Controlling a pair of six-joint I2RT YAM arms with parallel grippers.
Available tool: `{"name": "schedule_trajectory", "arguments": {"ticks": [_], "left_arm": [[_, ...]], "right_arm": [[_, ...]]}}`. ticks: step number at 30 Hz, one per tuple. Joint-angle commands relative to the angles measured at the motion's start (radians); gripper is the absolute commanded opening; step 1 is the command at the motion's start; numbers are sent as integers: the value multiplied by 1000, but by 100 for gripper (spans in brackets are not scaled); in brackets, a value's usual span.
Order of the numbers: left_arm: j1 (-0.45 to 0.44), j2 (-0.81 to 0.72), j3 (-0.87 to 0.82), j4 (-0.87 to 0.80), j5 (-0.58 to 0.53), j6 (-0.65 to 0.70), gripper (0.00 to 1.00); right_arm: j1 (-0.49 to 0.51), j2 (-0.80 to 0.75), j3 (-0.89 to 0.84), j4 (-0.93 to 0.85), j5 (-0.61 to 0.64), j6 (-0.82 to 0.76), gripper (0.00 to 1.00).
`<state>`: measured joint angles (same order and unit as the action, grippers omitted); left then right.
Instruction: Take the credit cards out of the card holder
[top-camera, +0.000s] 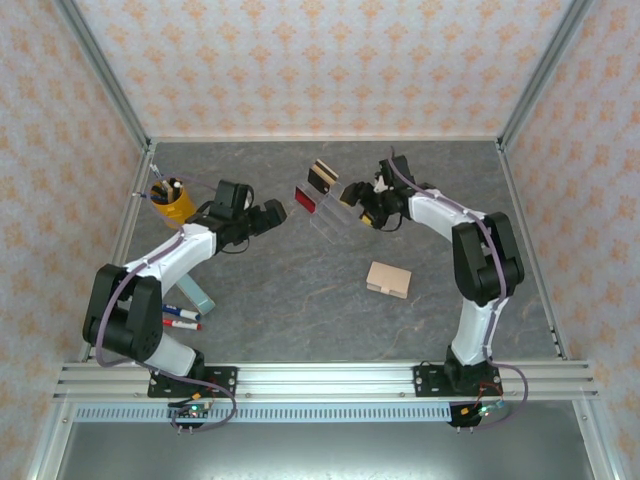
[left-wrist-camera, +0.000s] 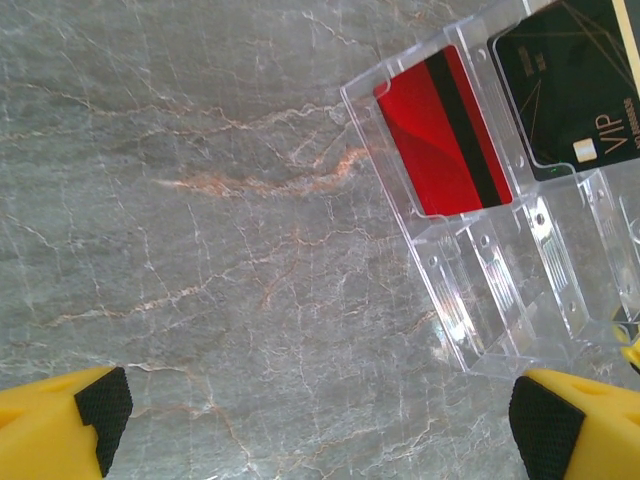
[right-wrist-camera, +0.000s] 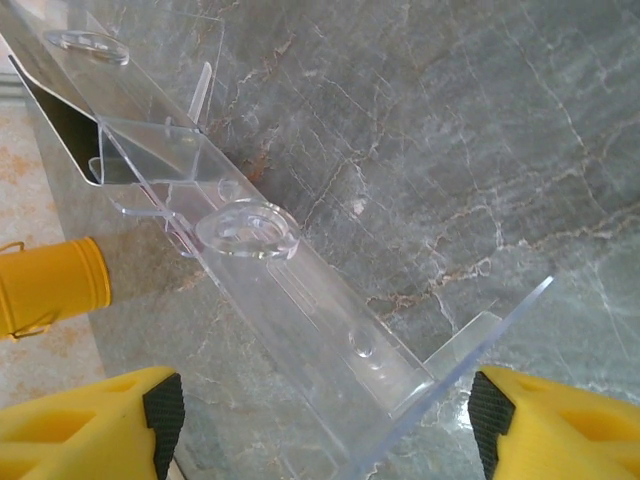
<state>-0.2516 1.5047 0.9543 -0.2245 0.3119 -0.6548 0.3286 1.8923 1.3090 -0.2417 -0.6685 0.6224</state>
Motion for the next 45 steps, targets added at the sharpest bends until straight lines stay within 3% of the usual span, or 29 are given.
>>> {"name": "schedule_trajectory", "arguments": {"ticks": [1,5,12,19,27,33,38,45], "left_arm": [[-21,13,-9,24,0,-24,100],[-43,25,-10,20,-1,-31,100],[-82,29,-45,86,-40,-60,100],[-116,63,-44,146,-6,-74,100],[-153,91,-28,148,20,-78,100],[-162,87,-36,140,48,-85,97],[-196,97,-51,147,115,-98,88],[-284,147,-109,293,229,-223,77]], "right_arm": [[1,-67,20,-83,53,-98,83],[-16,-228,-85,-204,173,-162,90],[-58,-468,-327,-386,399,-208,92],[-63,-486,-443,-440,528,-152,91],[-12,-481,-537,-316,405,-83,76],[25,-403,-503,-265,344,-64,46],[62,-347,-491,-168,285,-33,38],[67,-307,-501,-75,233,5,34]]}}
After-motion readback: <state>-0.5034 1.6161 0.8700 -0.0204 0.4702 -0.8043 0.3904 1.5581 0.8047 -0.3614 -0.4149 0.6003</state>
